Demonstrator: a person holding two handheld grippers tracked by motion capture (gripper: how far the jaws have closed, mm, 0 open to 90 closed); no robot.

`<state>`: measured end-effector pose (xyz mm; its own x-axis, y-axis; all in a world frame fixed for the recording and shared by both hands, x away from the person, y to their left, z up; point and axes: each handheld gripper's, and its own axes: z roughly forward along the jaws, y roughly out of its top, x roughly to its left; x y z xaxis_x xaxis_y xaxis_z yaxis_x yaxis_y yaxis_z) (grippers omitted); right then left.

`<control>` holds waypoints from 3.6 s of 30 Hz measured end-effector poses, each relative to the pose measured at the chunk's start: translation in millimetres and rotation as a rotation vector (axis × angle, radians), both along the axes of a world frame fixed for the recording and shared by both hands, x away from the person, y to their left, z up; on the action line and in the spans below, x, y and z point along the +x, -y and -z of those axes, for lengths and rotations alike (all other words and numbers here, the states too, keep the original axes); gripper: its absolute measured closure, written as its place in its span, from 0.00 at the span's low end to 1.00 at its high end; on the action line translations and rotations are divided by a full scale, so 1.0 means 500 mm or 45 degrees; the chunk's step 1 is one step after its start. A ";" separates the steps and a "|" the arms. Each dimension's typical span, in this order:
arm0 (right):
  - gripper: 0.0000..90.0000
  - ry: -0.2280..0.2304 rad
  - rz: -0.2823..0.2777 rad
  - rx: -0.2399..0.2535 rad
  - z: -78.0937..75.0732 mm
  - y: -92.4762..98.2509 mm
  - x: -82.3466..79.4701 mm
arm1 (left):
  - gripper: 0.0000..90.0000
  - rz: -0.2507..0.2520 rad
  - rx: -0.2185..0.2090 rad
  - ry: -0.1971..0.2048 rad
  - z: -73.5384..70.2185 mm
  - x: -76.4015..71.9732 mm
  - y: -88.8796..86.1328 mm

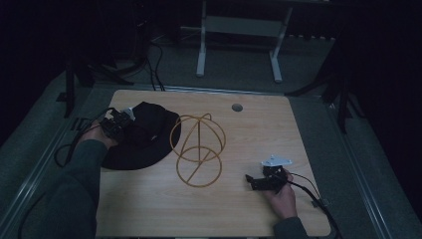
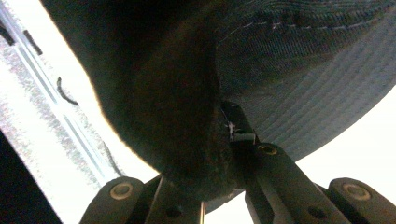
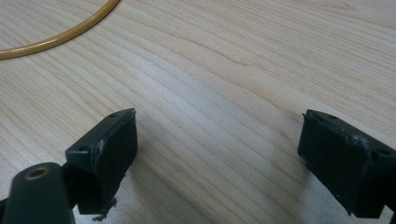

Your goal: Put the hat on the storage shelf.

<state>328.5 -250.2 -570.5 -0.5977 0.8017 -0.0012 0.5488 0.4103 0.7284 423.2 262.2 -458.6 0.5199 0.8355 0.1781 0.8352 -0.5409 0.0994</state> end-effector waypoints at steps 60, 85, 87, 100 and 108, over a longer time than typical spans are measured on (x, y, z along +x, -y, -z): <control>0.14 0.003 0.003 0.001 0.000 0.001 0.000 | 0.98 0.081 -0.363 0.126 -0.163 -0.078 -0.032; 0.14 0.003 0.002 0.003 0.000 0.001 -0.001 | 0.98 0.102 -0.425 0.182 -0.222 -0.112 -0.061; 0.14 0.003 0.001 0.003 0.000 0.001 -0.001 | 0.98 0.101 -0.428 0.183 -0.224 -0.113 -0.062; 0.14 0.003 0.002 0.002 0.000 0.001 -0.001 | 0.98 0.123 -0.462 0.205 -0.258 -0.124 -0.073; 0.14 0.003 0.001 0.002 0.000 0.001 -0.001 | 0.98 0.119 -0.496 0.236 -0.273 -0.131 -0.084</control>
